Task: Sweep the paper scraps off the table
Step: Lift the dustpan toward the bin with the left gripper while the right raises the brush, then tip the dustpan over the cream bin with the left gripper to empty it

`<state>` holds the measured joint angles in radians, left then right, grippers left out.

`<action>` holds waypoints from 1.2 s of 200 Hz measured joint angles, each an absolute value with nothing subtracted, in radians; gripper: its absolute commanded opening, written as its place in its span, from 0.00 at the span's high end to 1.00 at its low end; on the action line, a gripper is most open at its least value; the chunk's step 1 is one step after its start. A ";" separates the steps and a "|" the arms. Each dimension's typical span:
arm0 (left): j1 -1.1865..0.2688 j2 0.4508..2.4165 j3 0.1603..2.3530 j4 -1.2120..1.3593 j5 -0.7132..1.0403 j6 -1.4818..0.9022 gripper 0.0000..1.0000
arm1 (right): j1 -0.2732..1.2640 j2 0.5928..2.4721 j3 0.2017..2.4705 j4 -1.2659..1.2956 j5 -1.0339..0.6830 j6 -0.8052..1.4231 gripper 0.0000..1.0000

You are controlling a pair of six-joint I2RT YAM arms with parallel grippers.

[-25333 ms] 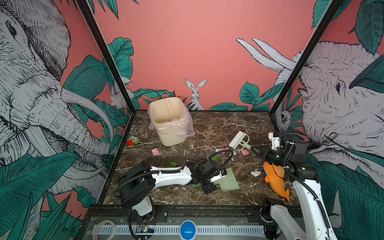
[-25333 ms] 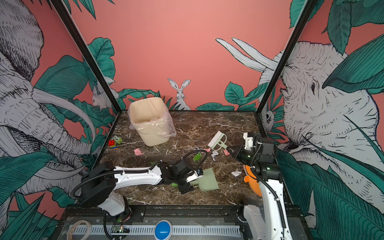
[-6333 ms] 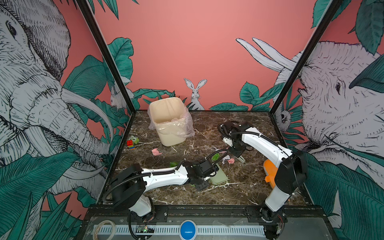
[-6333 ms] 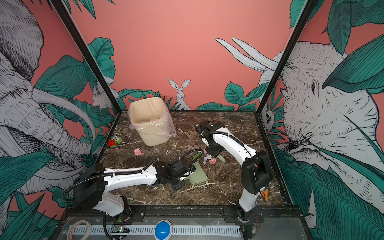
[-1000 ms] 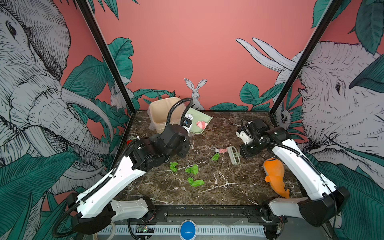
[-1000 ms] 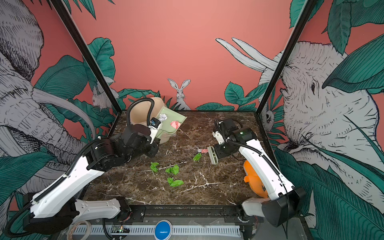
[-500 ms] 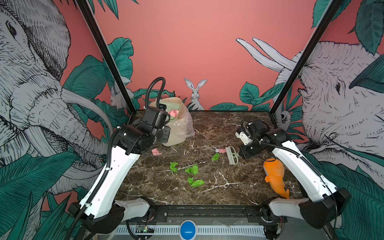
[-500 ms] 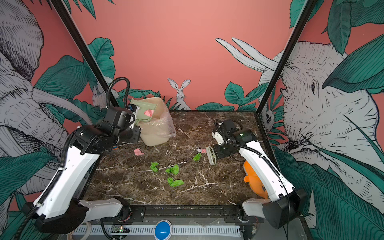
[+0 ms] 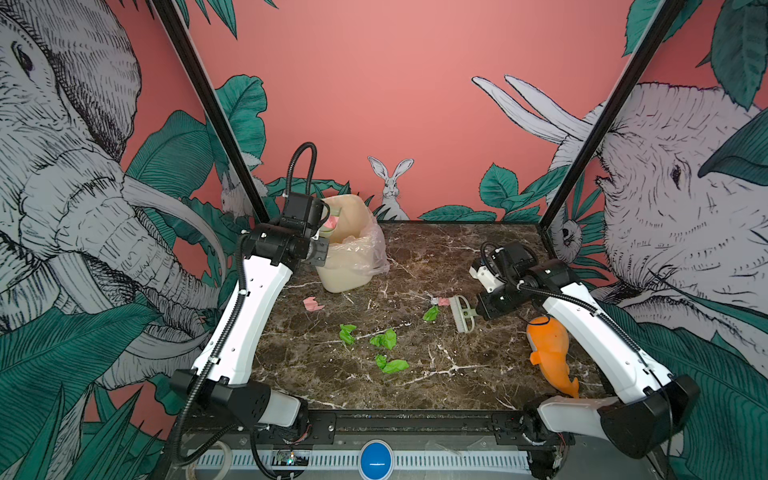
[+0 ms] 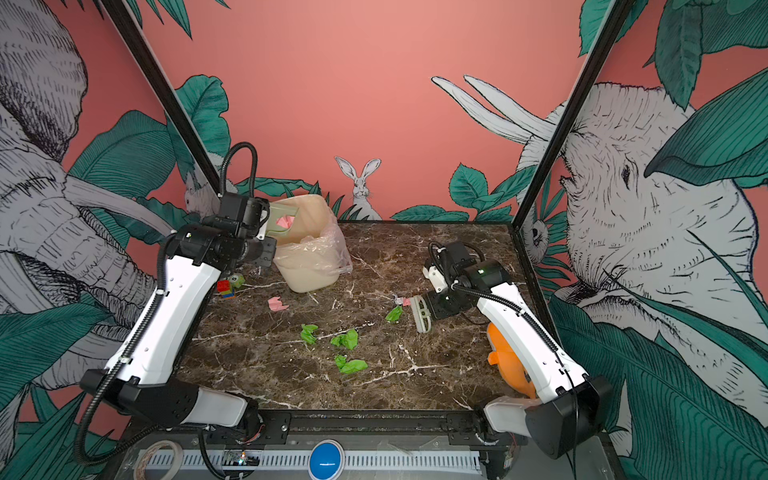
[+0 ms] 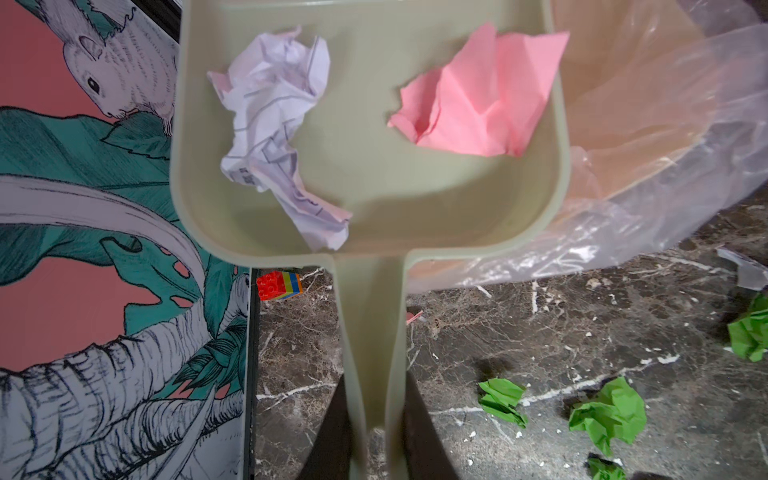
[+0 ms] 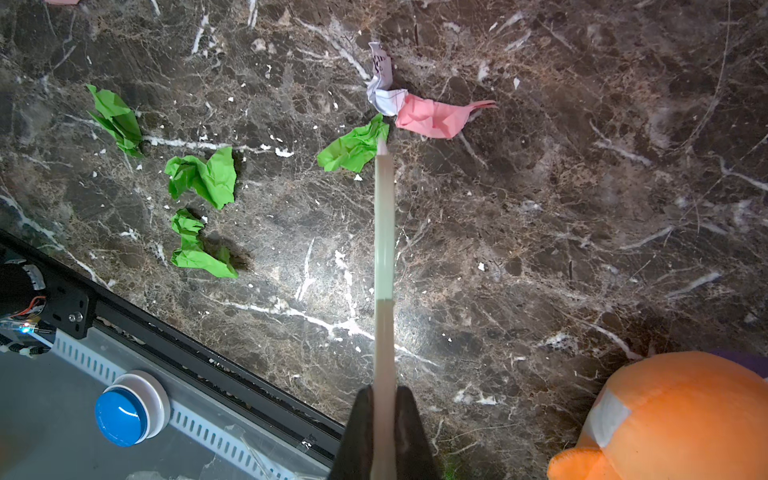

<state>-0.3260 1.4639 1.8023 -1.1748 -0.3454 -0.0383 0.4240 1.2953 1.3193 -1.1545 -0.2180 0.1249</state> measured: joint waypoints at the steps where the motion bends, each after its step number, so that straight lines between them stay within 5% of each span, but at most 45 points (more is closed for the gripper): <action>1: -0.326 1.469 1.806 -1.175 -0.347 -0.036 1.00 | 0.424 1.295 1.319 -1.155 -0.218 0.125 1.00; 123: -0.376 1.691 2.075 -1.326 -0.595 0.130 1.00 | 0.422 1.320 1.344 -1.181 -0.221 0.088 1.00; 240: -0.482 1.746 2.037 -1.377 -0.862 0.284 1.00 | 0.417 1.337 1.362 -1.196 -0.222 0.059 1.00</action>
<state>-0.4816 1.7458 2.0373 -1.3773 -0.8616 0.2840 0.4168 1.3369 1.3624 -1.1965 -0.2218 0.0593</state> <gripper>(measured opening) 0.163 0.072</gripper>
